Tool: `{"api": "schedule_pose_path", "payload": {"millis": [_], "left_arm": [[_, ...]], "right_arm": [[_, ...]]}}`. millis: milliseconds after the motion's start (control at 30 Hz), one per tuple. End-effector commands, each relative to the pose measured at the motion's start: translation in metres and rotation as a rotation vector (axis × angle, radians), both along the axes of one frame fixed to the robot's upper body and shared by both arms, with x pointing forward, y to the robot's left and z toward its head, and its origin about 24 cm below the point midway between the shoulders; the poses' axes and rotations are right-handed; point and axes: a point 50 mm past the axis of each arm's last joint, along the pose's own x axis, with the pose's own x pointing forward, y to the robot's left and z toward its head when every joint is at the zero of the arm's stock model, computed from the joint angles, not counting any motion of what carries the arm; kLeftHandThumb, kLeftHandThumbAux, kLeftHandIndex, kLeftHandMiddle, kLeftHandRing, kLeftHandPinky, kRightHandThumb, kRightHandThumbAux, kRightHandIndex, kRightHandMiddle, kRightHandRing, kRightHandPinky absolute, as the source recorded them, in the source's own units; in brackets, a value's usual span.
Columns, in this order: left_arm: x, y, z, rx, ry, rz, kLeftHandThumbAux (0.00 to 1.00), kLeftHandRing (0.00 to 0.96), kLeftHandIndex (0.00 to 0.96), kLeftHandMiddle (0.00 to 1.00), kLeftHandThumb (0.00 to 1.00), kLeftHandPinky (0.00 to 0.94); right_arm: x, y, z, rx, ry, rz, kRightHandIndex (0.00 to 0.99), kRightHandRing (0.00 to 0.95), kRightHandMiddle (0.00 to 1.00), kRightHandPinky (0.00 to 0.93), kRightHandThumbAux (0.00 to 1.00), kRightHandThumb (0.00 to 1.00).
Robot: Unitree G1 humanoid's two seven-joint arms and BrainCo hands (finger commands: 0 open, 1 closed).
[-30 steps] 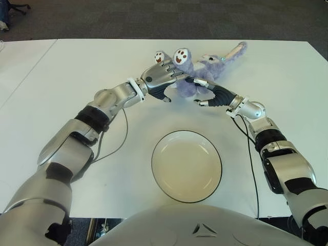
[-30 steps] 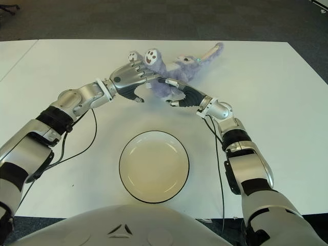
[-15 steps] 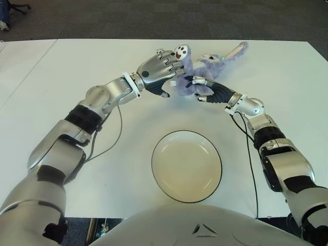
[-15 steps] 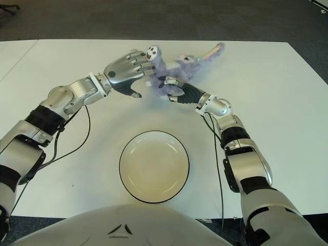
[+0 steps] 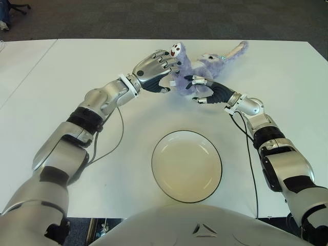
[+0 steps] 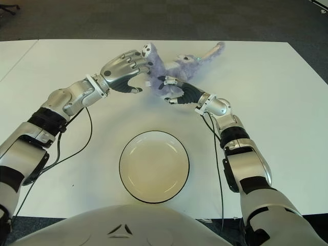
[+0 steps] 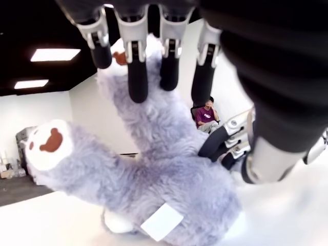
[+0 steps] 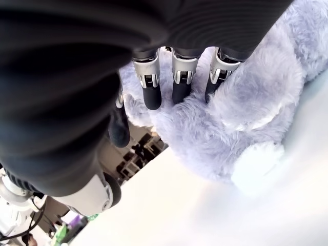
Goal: Put the doll into the plate.
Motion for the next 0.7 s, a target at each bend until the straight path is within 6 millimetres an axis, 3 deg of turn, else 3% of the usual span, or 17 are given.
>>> {"api": "schedule_pose_path", "payload": {"millis": [33, 167, 200, 233, 267, 333, 367, 400, 467, 600, 700], "left_arm": [[0.000, 0.011, 0.007, -0.030, 0.084, -0.002, 0.650, 0.137, 0.365, 0.183, 0.216, 0.141], [-0.006, 0.018, 0.016, -0.038, 0.168, -0.032, 0.635, 0.146, 0.339, 0.185, 0.246, 0.169], [-0.007, 0.019, 0.017, -0.039, 0.193, -0.038, 0.623, 0.152, 0.325, 0.186, 0.266, 0.179], [-0.007, 0.021, 0.018, -0.044, 0.235, -0.042, 0.620, 0.153, 0.322, 0.187, 0.272, 0.182], [-0.008, 0.023, 0.018, -0.048, 0.263, -0.044, 0.602, 0.157, 0.303, 0.188, 0.296, 0.184], [-0.007, 0.025, 0.018, -0.060, 0.326, -0.044, 0.582, 0.159, 0.280, 0.188, 0.323, 0.182], [-0.002, 0.034, 0.019, -0.093, 0.347, -0.027, 0.579, 0.160, 0.277, 0.189, 0.327, 0.182], [0.001, 0.041, 0.020, -0.118, 0.360, -0.013, 0.558, 0.175, 0.270, 0.200, 0.379, 0.198], [0.010, 0.059, 0.022, -0.207, 0.358, 0.040, 0.545, 0.197, 0.270, 0.218, 0.431, 0.221], [0.018, 0.077, 0.025, -0.379, 0.309, 0.095, 0.543, 0.224, 0.279, 0.241, 0.486, 0.251], [0.020, 0.087, 0.031, -0.615, 0.201, 0.133, 0.567, 0.268, 0.310, 0.275, 0.556, 0.298]], "right_arm": [[-0.002, 0.004, -0.007, -0.025, 0.026, 0.021, 0.296, 0.000, 0.000, 0.000, 0.769, 0.422], [-0.003, 0.005, -0.006, -0.021, 0.015, 0.029, 0.305, 0.000, 0.001, 0.000, 0.787, 0.420], [-0.003, 0.006, -0.006, -0.020, 0.011, 0.031, 0.304, 0.016, 0.000, 0.089, 0.825, 0.555], [-0.004, 0.006, -0.006, -0.016, 0.006, 0.035, 0.303, 0.020, 0.000, 0.112, 0.832, 0.597], [-0.004, 0.007, -0.006, -0.014, 0.003, 0.038, 0.301, 0.055, 0.000, 0.152, 0.828, 0.700], [-0.004, 0.008, -0.005, -0.006, -0.002, 0.045, 0.295, 0.060, 0.000, 0.130, 0.826, 0.724], [-0.004, 0.009, -0.005, -0.001, -0.001, 0.048, 0.295, 0.060, 0.000, 0.126, 0.825, 0.724], [-0.004, 0.010, -0.005, 0.002, 0.000, 0.050, 0.292, 0.033, 0.000, 0.041, 0.836, 0.639], [-0.004, 0.010, -0.005, 0.003, 0.007, 0.052, 0.293, 0.006, 0.000, 0.004, 0.838, 0.561], [-0.004, 0.011, -0.006, -0.004, 0.019, 0.054, 0.297, 0.000, 0.000, 0.000, 0.842, 0.512], [-0.004, 0.011, -0.006, -0.010, 0.022, 0.054, 0.302, 0.000, 0.000, 0.000, 0.840, 0.501]]}}
